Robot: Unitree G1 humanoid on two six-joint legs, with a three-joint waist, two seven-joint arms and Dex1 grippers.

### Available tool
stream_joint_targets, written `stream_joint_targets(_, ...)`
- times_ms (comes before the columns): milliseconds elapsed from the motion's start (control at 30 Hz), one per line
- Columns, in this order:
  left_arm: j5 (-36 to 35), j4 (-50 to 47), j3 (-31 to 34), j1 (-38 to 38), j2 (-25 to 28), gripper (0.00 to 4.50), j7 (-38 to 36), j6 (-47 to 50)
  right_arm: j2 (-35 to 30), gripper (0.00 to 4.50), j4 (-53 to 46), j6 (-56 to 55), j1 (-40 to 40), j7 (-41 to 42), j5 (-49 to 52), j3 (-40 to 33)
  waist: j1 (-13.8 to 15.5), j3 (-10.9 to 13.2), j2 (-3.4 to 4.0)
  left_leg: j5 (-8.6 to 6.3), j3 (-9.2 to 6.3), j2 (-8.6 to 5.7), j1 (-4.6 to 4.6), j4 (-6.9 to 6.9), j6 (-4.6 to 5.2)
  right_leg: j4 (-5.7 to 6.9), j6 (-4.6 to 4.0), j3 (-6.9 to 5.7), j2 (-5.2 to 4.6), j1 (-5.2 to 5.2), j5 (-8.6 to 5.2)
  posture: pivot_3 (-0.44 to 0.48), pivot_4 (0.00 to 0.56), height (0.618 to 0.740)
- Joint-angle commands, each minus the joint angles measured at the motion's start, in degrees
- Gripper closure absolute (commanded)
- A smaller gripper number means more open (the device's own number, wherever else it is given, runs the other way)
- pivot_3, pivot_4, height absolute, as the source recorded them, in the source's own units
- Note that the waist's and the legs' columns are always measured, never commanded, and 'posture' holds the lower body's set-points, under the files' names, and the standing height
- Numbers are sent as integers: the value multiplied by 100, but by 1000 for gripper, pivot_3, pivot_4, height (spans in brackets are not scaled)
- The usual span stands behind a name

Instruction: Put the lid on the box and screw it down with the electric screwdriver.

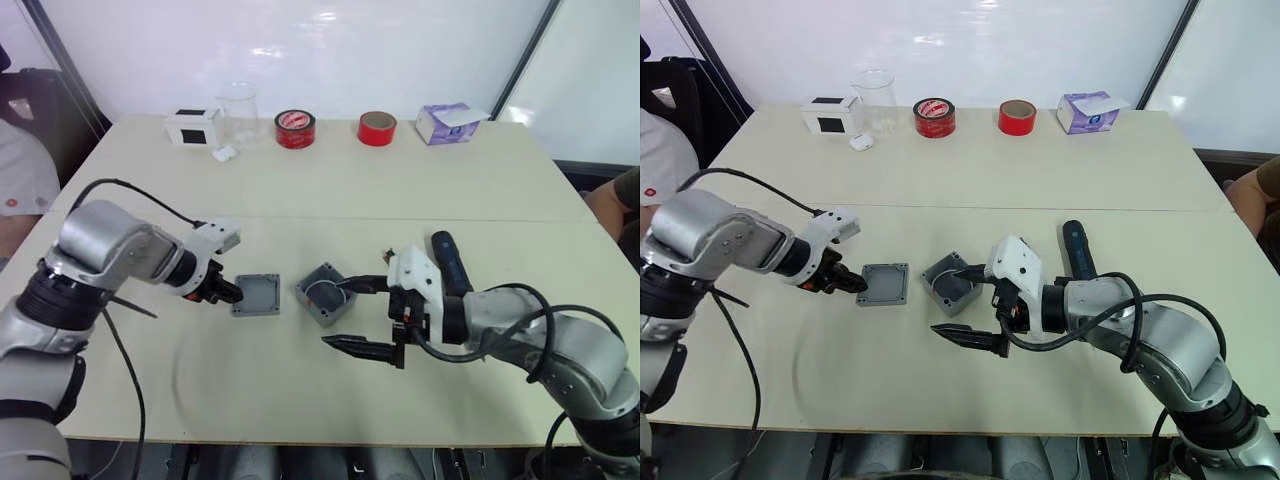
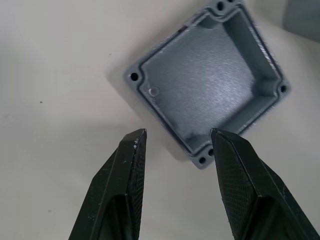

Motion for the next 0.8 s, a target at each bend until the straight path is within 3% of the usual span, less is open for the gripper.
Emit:
stream_joint_targets(33,-652,308,183,42,-85,2469,962,46,90,0,-258,-3,112,-118,34,-160,1,0,0,0,0,0,0,1,0,2,0,0,0,0,0,0,150,740)
stream_joint_targets(233,-1498,662,211,110,-215,2469,2081,46,131,0,-351,-19,293,-241,37,-230,2,-2,3,1,0,-3,7,2,-1,9,0,1,-4,4,0,0,150,740)
stream_joint_targets(333,-1710,787,280,149,-378,3217,2488,46,144,0,-398,-17,358,-301,33,-240,7,-5,7,1,-1,-4,16,2,-1,12,-1,0,-4,13,0,0,150,740)
stream_joint_targets(433,-1820,921,454,201,-638,4386,2886,46,141,0,-442,58,391,-393,121,-338,27,-8,13,1,-2,-10,23,2,-2,13,-1,-1,-9,20,0,0,150,740)
stream_joint_targets(700,-1622,966,1372,371,-1194,4386,3506,46,92,0,-147,338,253,-377,757,-973,140,-11,19,3,-6,-28,60,2,-5,7,-21,-3,-23,66,-11,0,150,740)
stream_joint_targets(800,-1269,740,1725,308,-1181,4386,3213,-170,216,0,109,427,96,-516,1245,-1331,132,-8,14,2,-9,-29,97,1,-6,-4,-24,-7,-25,107,-13,0,150,740)
